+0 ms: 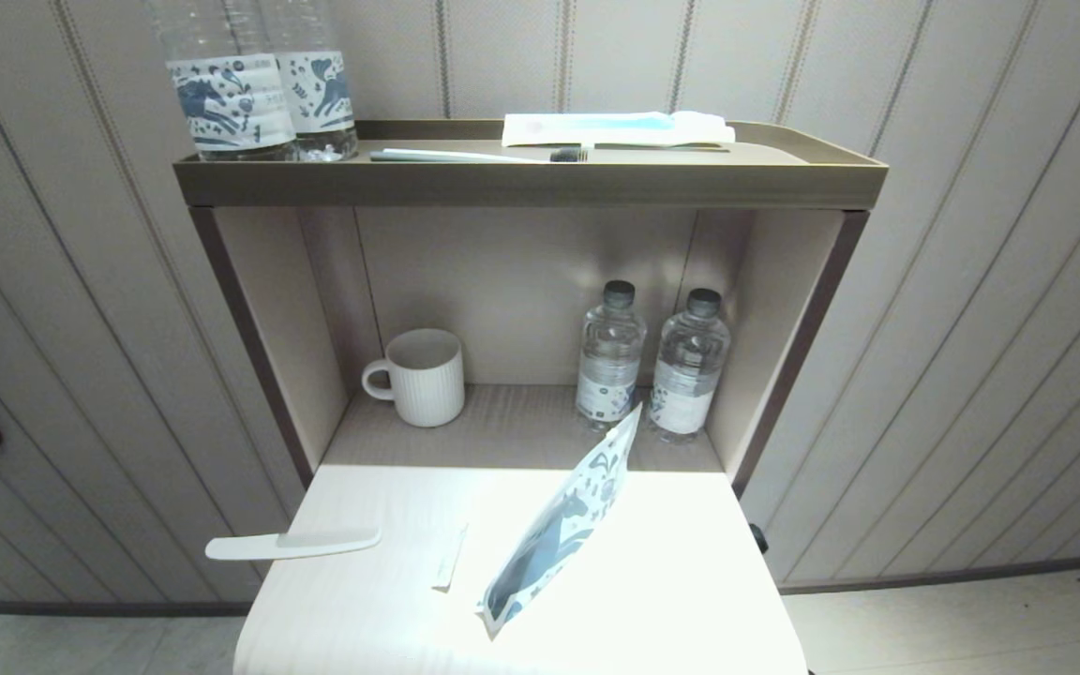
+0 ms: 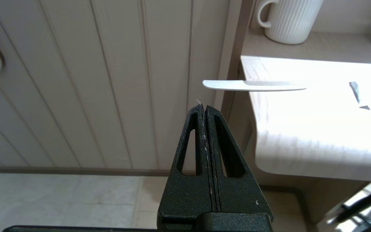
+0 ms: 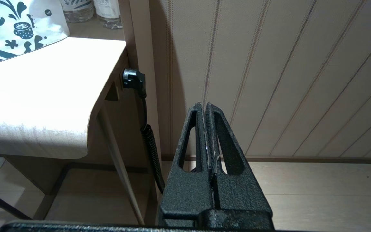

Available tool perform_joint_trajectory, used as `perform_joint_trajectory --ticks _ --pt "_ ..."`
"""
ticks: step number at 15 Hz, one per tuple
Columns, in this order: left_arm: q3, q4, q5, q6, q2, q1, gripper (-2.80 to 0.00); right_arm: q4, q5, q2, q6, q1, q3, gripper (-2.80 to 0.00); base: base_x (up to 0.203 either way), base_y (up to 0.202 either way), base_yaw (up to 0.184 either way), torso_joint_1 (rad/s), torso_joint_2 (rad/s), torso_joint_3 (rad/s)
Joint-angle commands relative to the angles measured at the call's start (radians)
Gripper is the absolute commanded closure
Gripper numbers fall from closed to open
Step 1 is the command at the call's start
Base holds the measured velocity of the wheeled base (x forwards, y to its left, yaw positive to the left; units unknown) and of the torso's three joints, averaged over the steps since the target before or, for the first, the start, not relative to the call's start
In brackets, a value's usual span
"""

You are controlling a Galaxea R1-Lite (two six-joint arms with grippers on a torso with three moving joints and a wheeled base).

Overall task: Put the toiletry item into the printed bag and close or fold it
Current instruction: Pick up the storage bag

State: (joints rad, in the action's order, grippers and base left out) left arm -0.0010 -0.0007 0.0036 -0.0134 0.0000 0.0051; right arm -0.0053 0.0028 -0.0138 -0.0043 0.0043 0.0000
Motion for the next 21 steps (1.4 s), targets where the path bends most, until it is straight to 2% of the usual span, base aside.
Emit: perform_joint_trajectory --ticks 1,2,3,5,6,8,9,10,11,12,14,15,16,19,21 --pt "-0.066 0.012 -0.003 0.01 0.014 0.001 0.0 -0.001 0.0 -0.001 0.0 0.0 0.0 0.0 0.0 0.0 0.0 0.0 0.0 0.0" --pt "-0.108 0.02 -0.005 0.01 0.031 0.001 0.0 -0.001 0.0 -0.001 0.0 0.0 0.0 0.0 0.0 0.0 0.0 0.0 0.0 0.0" --pt "-0.21 0.038 -0.008 0.005 0.089 0.001 0.0 -0.001 0.0 0.0 0.0 0.0 0.0 0.0 0.0 0.0 0.0 0.0 0.0 0.0" --pt "-0.402 0.075 -0.036 -0.031 0.293 -0.001 0.0 -0.001 0.0 0.0 0.0 0.0 0.0 0.0 0.0 0.0 0.0 0.0 0.0 0.0" --pt "-0.471 0.098 -0.077 -0.044 0.399 -0.002 0.0 -0.001 0.0 0.0 0.0 0.0 0.0 0.0 0.0 0.0 0.0 0.0 0.0 0.0" --pt "-0.579 0.186 -0.243 -0.043 0.61 -0.008 0.0 -0.001 0.0 0.0 0.0 0.0 0.0 0.0 0.0 0.0 0.0 0.0 0.0 0.0" --pt "-0.606 0.256 -0.355 -0.012 0.689 -0.02 -2.8 -0.001 0.0 0.0 0.0 0.0 0.0 0.0 0.0 0.0 0.0 0.0 0.0 0.0" --pt "-0.615 0.353 -0.494 0.028 0.752 -0.055 -2.8 -0.001 0.0 0.0 0.0 0.0 0.0 0.0 0.0 0.0 0.0 0.0 0.0 0.0" --pt "-0.589 0.384 -0.564 0.055 0.778 -0.122 -2.8 -0.001 0.0 -0.002 0.0 0.0 0.0 0.0 0.0 0.0 0.0 0.0 0.0 0.0" --pt "-0.544 0.382 -0.573 0.087 0.777 -0.191 -2.8 -0.001 0.0 0.0 0.0 0.0 0.0 0.0 0.0 0.0 0.0 0.0 0.0 0.0" --pt "-0.439 0.326 -0.575 0.205 0.778 -0.341 -2.8 0.001 0.0 0.0 0.0 0.0 0.0 0.0 0.0 0.0 0.0 0.0 0.0 0.0" --pt "-0.42 0.294 -0.575 0.243 0.791 -0.399 -2.8 -0.001 0.0 0.0 0.0 0.0 0.0 0.0 0.0 0.0 0.0 0.0 0.0 0.0" --pt "-0.417 0.264 -0.574 0.26 0.821 -0.448 -2.8 0.0 0.0 0.0 0.0 0.0 0.0 0.0 0.0 0.0 0.0 0.0 0.0 0.0" --pt "-0.432 0.148 -0.55 0.273 1.007 -0.53 -2.8 -0.001 0.0 0.0 0.0 0.0 0.0 0.0 0.0 0.0 0.0 0.0 0.0 0.0" --pt "-0.433 -0.015 -0.448 0.255 1.134 -0.648 -2.8 -0.001 0.0 0.0 0.0 0.0 0.0 0.0 0.0 0.0 0.0 0.0 0.0 0.0"
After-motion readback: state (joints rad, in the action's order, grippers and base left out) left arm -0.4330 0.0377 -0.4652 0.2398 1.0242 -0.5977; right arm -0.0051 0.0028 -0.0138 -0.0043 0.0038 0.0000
